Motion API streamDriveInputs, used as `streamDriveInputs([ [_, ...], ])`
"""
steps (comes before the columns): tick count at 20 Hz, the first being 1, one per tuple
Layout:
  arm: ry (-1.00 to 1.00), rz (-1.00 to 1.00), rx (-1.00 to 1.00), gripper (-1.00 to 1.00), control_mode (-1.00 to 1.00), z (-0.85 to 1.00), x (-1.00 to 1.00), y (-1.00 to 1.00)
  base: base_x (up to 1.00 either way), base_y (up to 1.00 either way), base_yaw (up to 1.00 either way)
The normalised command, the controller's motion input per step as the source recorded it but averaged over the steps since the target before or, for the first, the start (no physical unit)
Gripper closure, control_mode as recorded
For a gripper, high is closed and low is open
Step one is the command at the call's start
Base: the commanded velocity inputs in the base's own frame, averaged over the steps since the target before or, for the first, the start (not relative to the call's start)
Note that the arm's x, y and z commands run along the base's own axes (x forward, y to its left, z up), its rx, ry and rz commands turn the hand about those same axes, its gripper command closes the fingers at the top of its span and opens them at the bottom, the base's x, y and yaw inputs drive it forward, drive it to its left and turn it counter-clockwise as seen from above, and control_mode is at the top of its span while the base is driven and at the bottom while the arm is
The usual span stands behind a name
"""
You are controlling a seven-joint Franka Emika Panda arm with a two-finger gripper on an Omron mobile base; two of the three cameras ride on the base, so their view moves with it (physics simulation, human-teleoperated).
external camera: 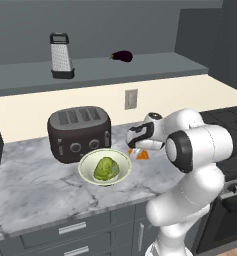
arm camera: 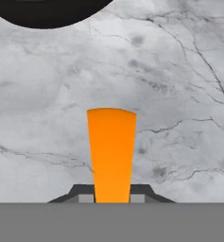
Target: Pick the cheese from the fridge and the cheese grater from the cabinet and place them next to the salad bowl.
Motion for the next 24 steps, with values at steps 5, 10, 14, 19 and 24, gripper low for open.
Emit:
streamDriveInputs([
  [5, 0.00, 0.00, 0.00, 1.00, -1.00, -0.40, 0.00, 0.00, 0.00, 0.00, 0.00],
  [10, 0.00, 0.00, 0.00, 1.00, -1.00, 0.00, 0.01, 0.00, 0.00, 0.00, 0.00],
  [14, 0.00, 0.00, 0.00, -1.00, -1.00, 0.00, 0.00, 0.00, 0.00, 0.00, 0.00],
  [19, -0.07, 0.00, 0.00, -1.00, -1.00, 0.04, -0.19, 0.00, 0.00, 0.00, 0.00],
  [24, -0.13, -0.06, 0.00, -1.00, -1.00, 0.46, -0.45, -0.10, 0.00, 0.00, 0.00],
])
